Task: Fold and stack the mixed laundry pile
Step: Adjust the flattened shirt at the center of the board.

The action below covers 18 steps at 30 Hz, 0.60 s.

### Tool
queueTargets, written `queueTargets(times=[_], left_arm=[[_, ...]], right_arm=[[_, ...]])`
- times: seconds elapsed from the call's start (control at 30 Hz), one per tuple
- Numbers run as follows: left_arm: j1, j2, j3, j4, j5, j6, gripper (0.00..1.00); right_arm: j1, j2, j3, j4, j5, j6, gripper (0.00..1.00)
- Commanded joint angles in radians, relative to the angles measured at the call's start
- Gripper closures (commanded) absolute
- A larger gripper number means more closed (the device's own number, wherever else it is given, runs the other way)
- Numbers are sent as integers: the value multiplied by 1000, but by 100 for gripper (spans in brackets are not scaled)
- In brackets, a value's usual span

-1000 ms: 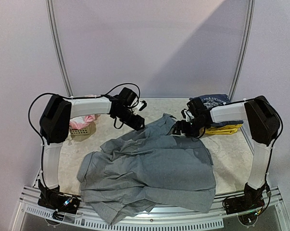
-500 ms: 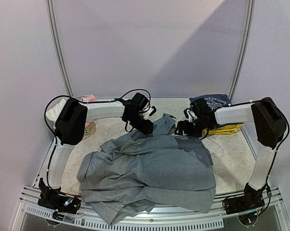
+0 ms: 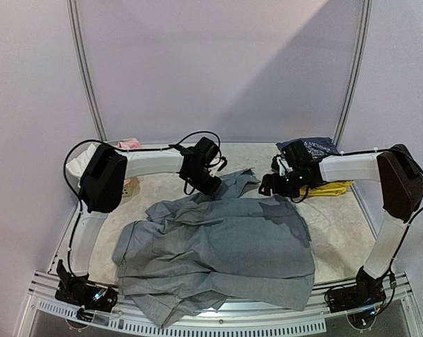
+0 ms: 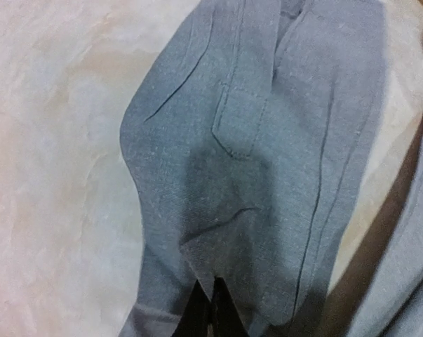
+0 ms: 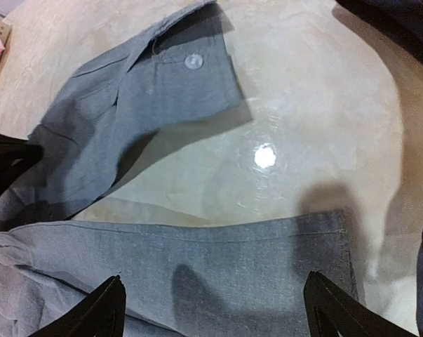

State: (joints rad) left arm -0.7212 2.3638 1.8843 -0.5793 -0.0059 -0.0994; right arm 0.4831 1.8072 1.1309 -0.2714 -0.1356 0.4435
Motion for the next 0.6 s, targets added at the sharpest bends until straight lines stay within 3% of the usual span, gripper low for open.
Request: queueTargets(times=[0.0,0.2,0.57], left_arm=[[-29,-236,-120,50,-120,-28,100],[-25,-426,-270,102,-209,-52,100],[-24,-486,-356,111,-251,-55,100]], right_arm=[[-3,-16,8,-82,76,-17,11],[-3,34,66,-132,182,-48,13],[-15,178,161,-205,288,-90,18]])
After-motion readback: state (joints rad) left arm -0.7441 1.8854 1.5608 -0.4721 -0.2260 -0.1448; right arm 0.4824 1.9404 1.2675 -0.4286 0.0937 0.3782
